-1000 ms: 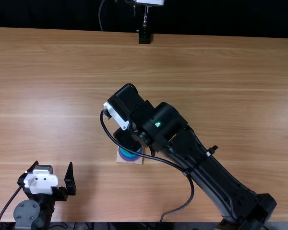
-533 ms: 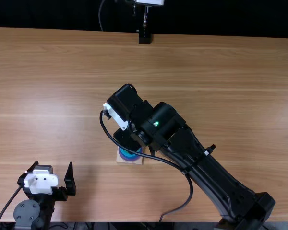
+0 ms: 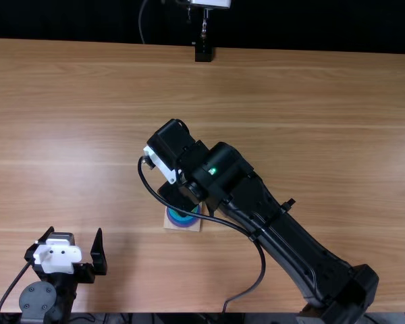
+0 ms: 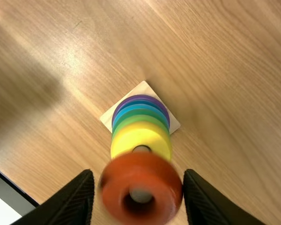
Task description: Build the Hanoi tower: stack the rings onto the peg from bottom to top in this color order: purple, dark blue, light blue, dark green, light green, yellow, orange.
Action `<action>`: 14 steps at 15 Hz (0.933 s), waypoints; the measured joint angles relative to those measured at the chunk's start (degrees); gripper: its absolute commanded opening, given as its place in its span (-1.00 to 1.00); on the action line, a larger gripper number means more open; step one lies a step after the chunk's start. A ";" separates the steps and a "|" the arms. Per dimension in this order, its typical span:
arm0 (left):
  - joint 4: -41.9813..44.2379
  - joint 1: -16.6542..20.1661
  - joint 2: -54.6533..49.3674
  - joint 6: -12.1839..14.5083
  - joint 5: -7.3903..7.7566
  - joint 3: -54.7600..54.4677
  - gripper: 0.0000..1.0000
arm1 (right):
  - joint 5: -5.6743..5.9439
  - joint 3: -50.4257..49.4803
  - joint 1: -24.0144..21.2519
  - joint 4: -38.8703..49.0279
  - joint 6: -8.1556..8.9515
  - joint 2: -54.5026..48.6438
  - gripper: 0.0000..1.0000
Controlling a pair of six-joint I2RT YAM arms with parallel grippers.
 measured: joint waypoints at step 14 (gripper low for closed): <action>0.02 0.00 0.00 -0.02 -0.02 0.00 1.00 | 0.79 -18.49 -11.32 33.07 -0.09 -11.34 1.00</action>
